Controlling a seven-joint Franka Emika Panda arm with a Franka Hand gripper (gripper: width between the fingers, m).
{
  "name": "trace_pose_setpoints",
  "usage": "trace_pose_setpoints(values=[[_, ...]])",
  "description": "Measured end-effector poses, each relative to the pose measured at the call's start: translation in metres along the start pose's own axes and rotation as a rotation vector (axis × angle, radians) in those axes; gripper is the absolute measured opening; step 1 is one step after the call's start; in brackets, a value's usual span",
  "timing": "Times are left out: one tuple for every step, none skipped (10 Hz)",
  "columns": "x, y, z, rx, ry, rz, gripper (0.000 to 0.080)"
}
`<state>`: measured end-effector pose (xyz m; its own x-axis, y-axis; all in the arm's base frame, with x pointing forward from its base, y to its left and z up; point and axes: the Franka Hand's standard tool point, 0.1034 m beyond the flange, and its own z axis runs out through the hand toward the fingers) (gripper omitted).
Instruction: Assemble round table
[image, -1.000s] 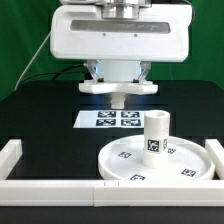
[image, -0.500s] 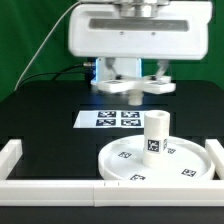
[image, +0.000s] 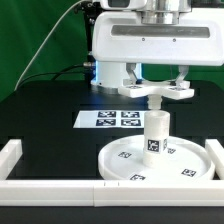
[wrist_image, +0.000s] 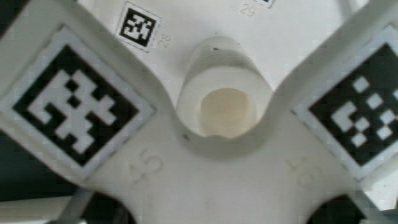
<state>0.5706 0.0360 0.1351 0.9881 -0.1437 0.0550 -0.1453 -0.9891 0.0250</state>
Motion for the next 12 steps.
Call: trace_pose_setpoints(values=[[-0.005, -0.003, 0.003, 0.002, -0.010, 0.002, 0.0445], [-0.010, -0.006, 0.006, 0.003, -0.019, 0.004, 0.0445], [-0.010, -0.006, 0.006, 0.004, -0.020, 0.004, 0.0445], [-0.010, -0.005, 0.008, 0.003, -0.021, 0.005, 0.0445], [-0.011, -0.005, 0.011, -0.001, -0.024, 0.005, 0.0445], [-0.012, -0.004, 0.015, -0.005, -0.029, 0.005, 0.0445], [-0.011, -0.004, 0.018, -0.009, -0.032, 0.004, 0.0445], [-0.010, -0.004, 0.019, -0.010, -0.028, 0.003, 0.0445], [-0.011, -0.004, 0.023, -0.013, -0.031, 0.003, 0.0445], [-0.011, -0.001, 0.027, -0.013, -0.033, 0.008, 0.0445], [-0.009, 0.000, 0.029, -0.014, -0.026, 0.011, 0.0445], [-0.009, 0.001, 0.029, -0.014, -0.020, 0.012, 0.0445]])
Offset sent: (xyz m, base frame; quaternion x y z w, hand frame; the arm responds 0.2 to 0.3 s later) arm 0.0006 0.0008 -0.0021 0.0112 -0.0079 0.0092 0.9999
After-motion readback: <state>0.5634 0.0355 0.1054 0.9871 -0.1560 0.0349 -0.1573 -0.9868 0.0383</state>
